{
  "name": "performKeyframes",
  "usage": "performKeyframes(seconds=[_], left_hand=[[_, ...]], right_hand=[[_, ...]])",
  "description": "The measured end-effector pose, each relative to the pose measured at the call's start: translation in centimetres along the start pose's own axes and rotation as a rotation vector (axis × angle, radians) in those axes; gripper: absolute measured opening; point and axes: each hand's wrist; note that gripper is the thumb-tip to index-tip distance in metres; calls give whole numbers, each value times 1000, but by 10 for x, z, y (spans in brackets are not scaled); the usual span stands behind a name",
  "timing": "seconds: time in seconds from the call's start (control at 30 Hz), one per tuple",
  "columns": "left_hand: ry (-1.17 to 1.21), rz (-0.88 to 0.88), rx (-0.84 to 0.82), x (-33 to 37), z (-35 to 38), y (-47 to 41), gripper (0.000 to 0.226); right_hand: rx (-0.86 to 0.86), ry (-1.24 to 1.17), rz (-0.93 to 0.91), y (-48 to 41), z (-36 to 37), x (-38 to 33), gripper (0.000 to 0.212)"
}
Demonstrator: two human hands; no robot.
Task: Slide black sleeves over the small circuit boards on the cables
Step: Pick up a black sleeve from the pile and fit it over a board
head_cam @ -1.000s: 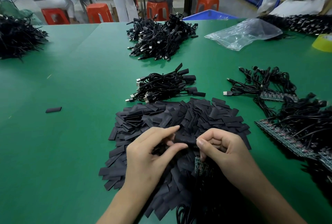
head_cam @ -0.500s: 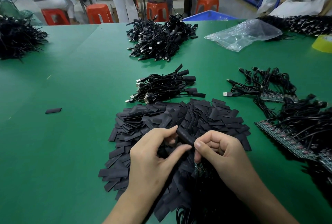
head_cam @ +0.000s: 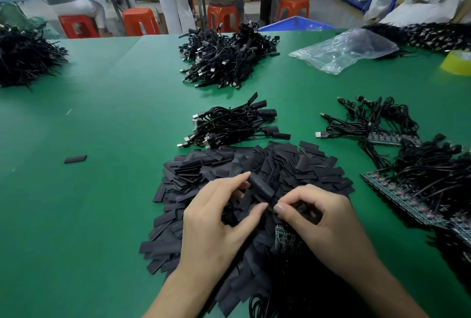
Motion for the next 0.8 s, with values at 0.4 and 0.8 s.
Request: performKeyframes(seconds=[0.4, 0.8], left_hand=[[259, -75, -404, 47, 16, 7, 49], [-364, -66, -194, -30, -11, -138, 35]], right_hand=[[235, -1247, 316, -9, -11, -11, 22], [278, -772, 260, -10, -9, 6, 21]])
Point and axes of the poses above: each hand's wrist, its own y-axis away from the middle knuckle, its own z-axis out of the palm, x = y × z, and after that the axes turned 6 degrees about -y, right-handed
